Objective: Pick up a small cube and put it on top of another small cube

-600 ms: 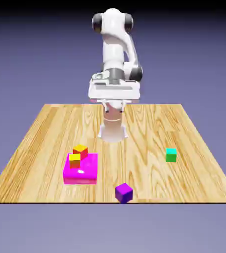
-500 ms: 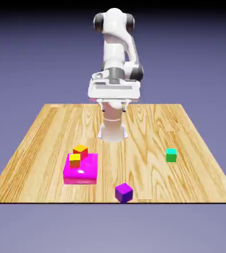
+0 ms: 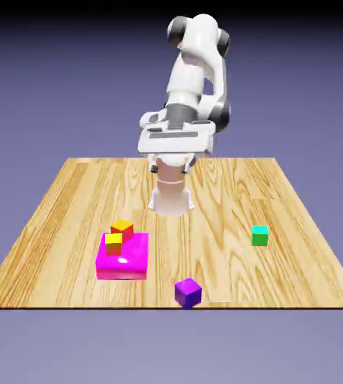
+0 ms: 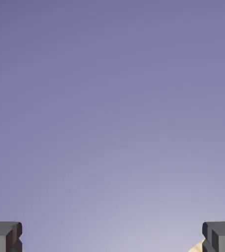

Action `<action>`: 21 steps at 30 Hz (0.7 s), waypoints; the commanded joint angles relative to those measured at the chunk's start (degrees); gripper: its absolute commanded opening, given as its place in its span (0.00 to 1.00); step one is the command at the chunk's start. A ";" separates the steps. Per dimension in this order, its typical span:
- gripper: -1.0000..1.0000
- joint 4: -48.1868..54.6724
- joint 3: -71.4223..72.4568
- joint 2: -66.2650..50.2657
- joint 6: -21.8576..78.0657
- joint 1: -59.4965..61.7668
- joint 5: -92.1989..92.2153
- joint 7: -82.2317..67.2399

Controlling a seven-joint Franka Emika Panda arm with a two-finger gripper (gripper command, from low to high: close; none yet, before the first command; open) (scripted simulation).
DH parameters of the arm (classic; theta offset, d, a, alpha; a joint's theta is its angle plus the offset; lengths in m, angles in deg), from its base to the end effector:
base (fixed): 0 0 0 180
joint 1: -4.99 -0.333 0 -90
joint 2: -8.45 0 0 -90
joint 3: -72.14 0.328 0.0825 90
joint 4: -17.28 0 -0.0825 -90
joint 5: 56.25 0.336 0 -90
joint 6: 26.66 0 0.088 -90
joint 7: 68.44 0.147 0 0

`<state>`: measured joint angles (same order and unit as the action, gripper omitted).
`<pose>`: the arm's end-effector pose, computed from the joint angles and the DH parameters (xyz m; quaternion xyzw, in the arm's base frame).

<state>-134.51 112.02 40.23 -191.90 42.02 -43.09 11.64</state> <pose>0.4141 0.0247 0.4672 -0.6823 0.6388 -0.3263 0.1410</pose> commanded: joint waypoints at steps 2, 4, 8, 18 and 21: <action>0.50 0.96 4.16 -0.09 0.91 3.93 1.37 3.92; 0.50 1.92 8.31 -0.18 1.82 7.86 2.74 7.84; 0.50 3.84 16.61 -0.37 3.65 15.71 5.48 15.67; 0.50 8.63 37.38 -0.83 8.21 35.35 12.33 35.26; 0.50 10.07 43.61 -0.96 9.58 41.24 14.39 41.14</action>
<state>-124.44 155.62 39.27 -182.32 83.25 -28.70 52.77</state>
